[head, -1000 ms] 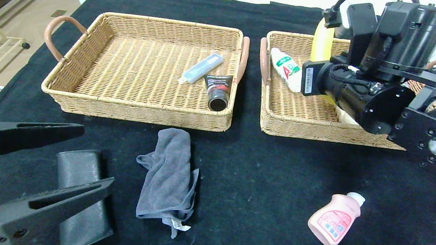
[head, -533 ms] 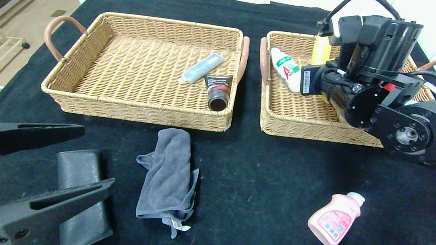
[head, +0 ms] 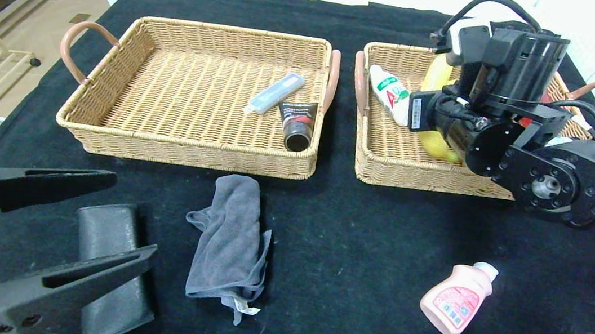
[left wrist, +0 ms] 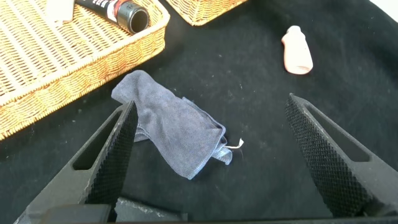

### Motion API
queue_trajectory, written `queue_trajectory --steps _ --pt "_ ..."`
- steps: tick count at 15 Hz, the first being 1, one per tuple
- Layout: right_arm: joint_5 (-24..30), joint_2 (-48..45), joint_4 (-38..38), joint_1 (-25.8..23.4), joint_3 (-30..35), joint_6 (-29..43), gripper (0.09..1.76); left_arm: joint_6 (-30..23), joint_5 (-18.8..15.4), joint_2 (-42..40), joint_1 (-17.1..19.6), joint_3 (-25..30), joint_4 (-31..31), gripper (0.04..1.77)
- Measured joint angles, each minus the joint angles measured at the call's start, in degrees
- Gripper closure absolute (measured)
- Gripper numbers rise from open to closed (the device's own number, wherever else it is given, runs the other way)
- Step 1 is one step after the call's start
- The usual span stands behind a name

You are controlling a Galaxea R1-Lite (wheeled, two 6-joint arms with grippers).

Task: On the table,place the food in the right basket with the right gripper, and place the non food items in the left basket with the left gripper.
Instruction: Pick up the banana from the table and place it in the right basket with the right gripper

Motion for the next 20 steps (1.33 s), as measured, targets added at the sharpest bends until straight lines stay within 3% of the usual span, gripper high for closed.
queue_trajectory --steps 5,11,13,16,20 --pt "0.0 -0.7 0.1 0.8 1.2 0.1 0.55 0.3 0.0 0.0 0.0 0.1 0.0 0.09" --pt "-1.6 -8.0 7.3 3.1 6.9 2.9 0.34 1.1 0.1 -0.1 0.0 0.2 0.0 0.09" --pt "-1.8 -11.4 15.3 3.6 8.4 6.1 0.29 1.1 0.1 -0.1 0.0 0.3 0.0 0.09" --pt "-2.8 -15.9 31.4 5.3 8.9 16.7 0.24 1.1 0.1 -0.2 0.0 0.3 0.0 0.09" --pt "-4.6 -20.3 45.8 6.8 8.4 27.9 0.2 1.1 0.1 0.0 0.0 0.4 0.0 0.09"
